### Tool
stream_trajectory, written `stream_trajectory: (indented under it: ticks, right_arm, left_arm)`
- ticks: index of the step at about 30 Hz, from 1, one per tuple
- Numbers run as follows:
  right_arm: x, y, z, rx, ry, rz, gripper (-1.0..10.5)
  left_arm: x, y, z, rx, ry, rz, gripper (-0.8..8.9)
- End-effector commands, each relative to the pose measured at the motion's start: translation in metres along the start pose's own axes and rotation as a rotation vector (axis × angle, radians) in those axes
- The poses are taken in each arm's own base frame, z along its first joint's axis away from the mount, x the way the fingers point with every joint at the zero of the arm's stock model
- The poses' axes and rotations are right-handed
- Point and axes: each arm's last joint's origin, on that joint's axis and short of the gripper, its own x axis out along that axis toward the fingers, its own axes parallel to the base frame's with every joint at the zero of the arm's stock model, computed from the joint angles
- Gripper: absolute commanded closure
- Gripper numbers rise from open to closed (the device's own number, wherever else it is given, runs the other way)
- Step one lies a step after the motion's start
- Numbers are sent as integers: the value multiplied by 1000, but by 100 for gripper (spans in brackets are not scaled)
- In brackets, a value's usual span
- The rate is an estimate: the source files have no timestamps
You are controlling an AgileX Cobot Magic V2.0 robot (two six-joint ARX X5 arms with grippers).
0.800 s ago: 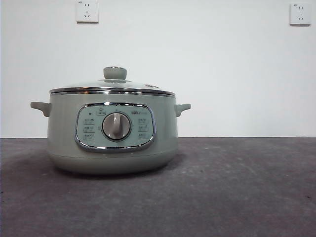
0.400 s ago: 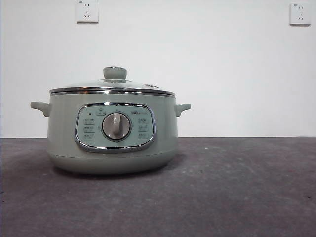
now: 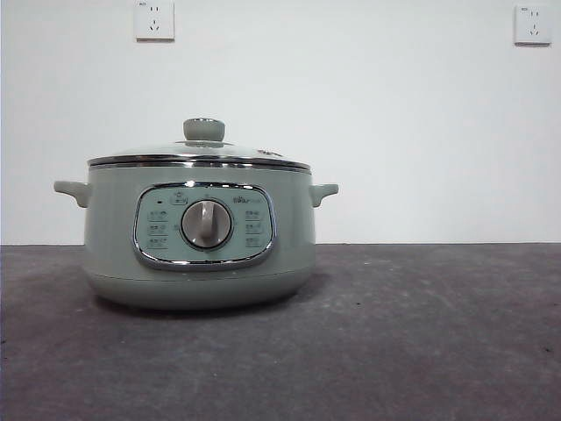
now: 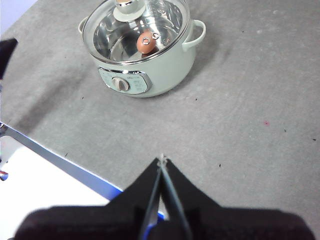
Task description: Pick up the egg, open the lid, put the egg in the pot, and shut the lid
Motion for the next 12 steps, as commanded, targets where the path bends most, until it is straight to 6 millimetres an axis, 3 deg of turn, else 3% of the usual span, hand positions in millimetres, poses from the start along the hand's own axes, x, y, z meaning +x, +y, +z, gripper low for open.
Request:
stream_trajectory:
  ticks: [1, 12]
  right_arm:
    - [2, -1, -4, 7, 34, -9, 946]
    - [2, -1, -4, 7, 32, -16, 946]
  left_arm:
    - [-1, -2, -13, -35, -18, 5, 817]
    - [-1, -5, -40, -99, 89, 7, 817]
